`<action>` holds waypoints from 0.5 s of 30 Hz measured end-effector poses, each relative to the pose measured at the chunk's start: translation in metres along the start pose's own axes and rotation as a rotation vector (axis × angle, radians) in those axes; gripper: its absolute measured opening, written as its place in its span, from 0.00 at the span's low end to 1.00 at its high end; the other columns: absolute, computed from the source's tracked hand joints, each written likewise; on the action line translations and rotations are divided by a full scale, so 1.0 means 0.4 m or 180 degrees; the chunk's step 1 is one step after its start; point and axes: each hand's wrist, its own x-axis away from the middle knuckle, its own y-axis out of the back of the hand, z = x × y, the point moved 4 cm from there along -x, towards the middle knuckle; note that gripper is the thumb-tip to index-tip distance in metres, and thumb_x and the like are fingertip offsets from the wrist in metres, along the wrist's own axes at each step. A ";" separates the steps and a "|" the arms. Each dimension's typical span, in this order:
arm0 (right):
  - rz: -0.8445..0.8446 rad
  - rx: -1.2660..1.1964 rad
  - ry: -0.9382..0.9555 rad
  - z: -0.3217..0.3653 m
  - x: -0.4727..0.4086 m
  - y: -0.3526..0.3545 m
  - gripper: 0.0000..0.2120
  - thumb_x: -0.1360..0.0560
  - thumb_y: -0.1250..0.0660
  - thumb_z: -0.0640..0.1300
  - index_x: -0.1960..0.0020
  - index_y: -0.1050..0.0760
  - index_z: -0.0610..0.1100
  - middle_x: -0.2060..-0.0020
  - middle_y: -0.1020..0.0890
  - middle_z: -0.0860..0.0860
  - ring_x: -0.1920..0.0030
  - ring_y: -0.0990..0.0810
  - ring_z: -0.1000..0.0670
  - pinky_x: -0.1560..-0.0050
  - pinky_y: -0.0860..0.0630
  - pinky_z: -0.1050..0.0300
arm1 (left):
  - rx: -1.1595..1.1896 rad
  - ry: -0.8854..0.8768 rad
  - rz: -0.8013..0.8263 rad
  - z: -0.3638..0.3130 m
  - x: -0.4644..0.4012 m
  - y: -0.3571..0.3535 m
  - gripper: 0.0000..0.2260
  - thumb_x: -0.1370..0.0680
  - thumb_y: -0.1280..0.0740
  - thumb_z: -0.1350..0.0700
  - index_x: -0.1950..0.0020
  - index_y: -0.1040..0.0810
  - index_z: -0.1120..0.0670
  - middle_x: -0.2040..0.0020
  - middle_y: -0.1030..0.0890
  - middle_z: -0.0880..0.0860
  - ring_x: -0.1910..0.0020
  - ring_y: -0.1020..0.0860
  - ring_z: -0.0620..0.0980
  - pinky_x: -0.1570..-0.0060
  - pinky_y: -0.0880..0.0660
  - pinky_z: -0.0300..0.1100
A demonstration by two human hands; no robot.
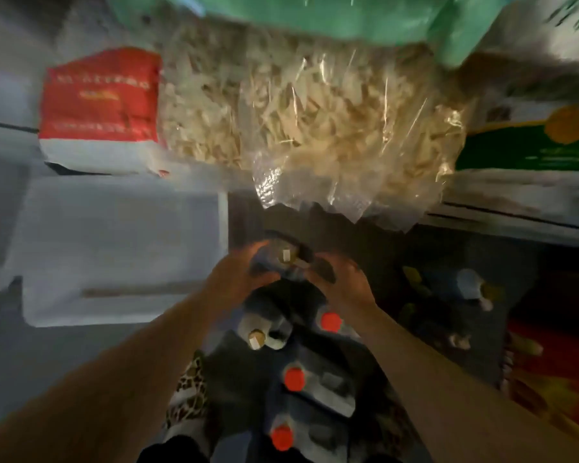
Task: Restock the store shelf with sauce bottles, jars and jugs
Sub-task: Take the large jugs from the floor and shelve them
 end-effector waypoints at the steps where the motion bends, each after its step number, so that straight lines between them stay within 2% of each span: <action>1: 0.0064 -0.0016 0.0044 -0.014 -0.023 -0.021 0.22 0.24 0.31 0.59 0.33 0.25 0.53 0.40 0.23 0.53 0.41 0.25 0.52 0.42 0.29 0.57 | 0.0025 -0.0068 0.0062 0.017 -0.034 -0.025 0.34 0.25 0.27 0.48 0.23 0.37 0.49 0.30 0.27 0.53 0.31 0.29 0.54 0.34 0.34 0.44; 3: 0.0184 -0.0136 0.0121 -0.040 -0.057 -0.059 0.20 0.23 0.30 0.56 0.33 0.24 0.52 0.43 0.25 0.54 0.44 0.26 0.53 0.45 0.32 0.61 | 0.0083 -0.0202 0.0147 0.042 -0.092 -0.060 0.37 0.27 0.26 0.46 0.22 0.39 0.45 0.28 0.29 0.51 0.29 0.31 0.51 0.33 0.35 0.43; 5: 0.0197 -0.0275 0.0197 -0.067 -0.083 -0.086 0.18 0.22 0.31 0.54 0.34 0.23 0.51 0.43 0.23 0.53 0.41 0.25 0.52 0.44 0.32 0.62 | 0.0173 -0.0297 0.0165 0.061 -0.140 -0.076 0.38 0.28 0.25 0.48 0.22 0.40 0.42 0.26 0.32 0.49 0.28 0.33 0.48 0.32 0.35 0.43; 9: 0.0216 -0.0546 0.0209 -0.098 -0.116 -0.113 0.17 0.21 0.32 0.55 0.35 0.23 0.51 0.41 0.20 0.51 0.39 0.24 0.51 0.37 0.27 0.56 | 0.0334 -0.0394 0.0260 0.085 -0.190 -0.071 0.36 0.30 0.23 0.47 0.26 0.36 0.37 0.29 0.31 0.47 0.31 0.31 0.47 0.32 0.30 0.48; 13: 0.0453 -0.0966 0.0200 -0.114 -0.131 -0.132 0.08 0.19 0.35 0.53 0.40 0.25 0.56 0.49 0.20 0.56 0.46 0.23 0.56 0.46 0.28 0.61 | 0.0434 -0.0426 0.0382 0.082 -0.207 -0.056 0.33 0.35 0.22 0.44 0.33 0.31 0.38 0.35 0.28 0.43 0.37 0.28 0.43 0.39 0.26 0.44; 15: 0.0267 -0.1184 0.0247 -0.110 -0.141 -0.131 0.07 0.19 0.35 0.52 0.42 0.24 0.55 0.53 0.20 0.57 0.51 0.22 0.60 0.51 0.29 0.65 | 0.0577 -0.0411 0.0393 0.066 -0.217 -0.050 0.31 0.35 0.23 0.44 0.34 0.30 0.39 0.38 0.27 0.39 0.39 0.27 0.40 0.42 0.27 0.36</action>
